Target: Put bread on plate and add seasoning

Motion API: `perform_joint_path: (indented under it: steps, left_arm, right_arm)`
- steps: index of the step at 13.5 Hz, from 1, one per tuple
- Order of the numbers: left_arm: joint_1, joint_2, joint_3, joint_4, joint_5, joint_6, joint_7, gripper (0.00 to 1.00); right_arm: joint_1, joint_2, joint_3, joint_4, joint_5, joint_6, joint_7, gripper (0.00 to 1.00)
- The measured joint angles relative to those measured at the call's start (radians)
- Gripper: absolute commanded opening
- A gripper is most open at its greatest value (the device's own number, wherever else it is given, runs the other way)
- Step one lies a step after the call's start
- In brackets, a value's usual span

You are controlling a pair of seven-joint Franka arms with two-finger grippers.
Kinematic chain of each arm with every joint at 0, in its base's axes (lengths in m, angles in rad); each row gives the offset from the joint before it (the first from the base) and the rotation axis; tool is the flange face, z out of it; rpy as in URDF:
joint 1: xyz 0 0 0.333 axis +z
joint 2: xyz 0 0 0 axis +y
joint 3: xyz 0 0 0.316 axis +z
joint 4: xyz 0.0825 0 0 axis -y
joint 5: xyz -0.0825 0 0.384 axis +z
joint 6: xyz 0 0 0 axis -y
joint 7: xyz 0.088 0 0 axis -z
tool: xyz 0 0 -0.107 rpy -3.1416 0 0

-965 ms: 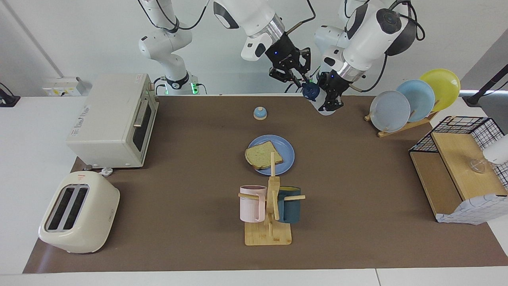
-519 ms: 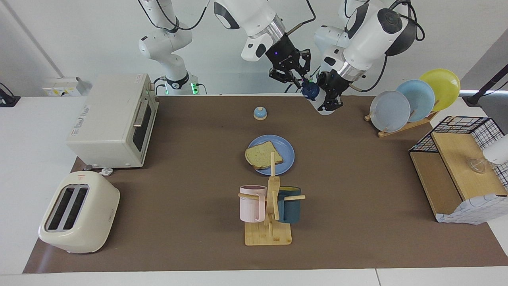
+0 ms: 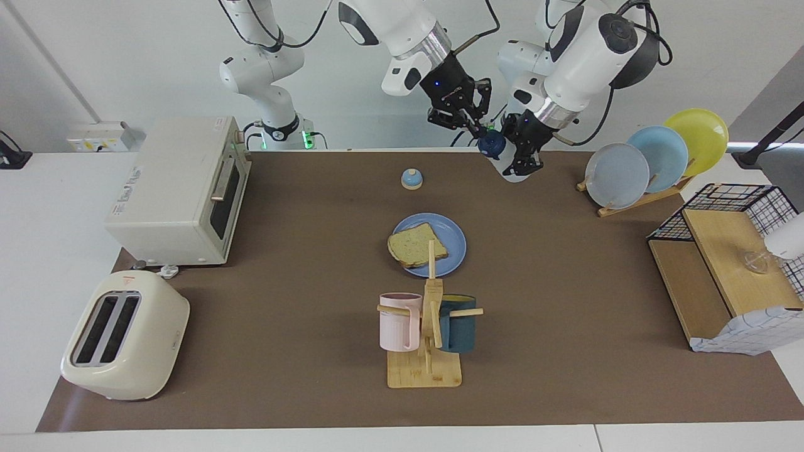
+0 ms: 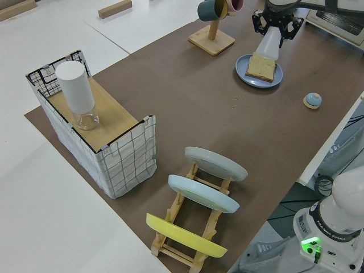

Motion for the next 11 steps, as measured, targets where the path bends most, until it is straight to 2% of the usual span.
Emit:
perform_joint_path:
  steps: [6,11]
  left_arm:
    - [0.0,0.0,0.0,-0.001,0.0,0.002,0.0,0.0]
    - [0.001,-0.003,0.005,0.001,-0.009,0.019,-0.002,0.0]
  right_arm:
    - [-0.002,0.002,-0.002,-0.001,0.014,0.002,0.074,0.0]
    - [-0.027,0.01,-0.005,-0.009,0.114,0.031,0.123,0.0]
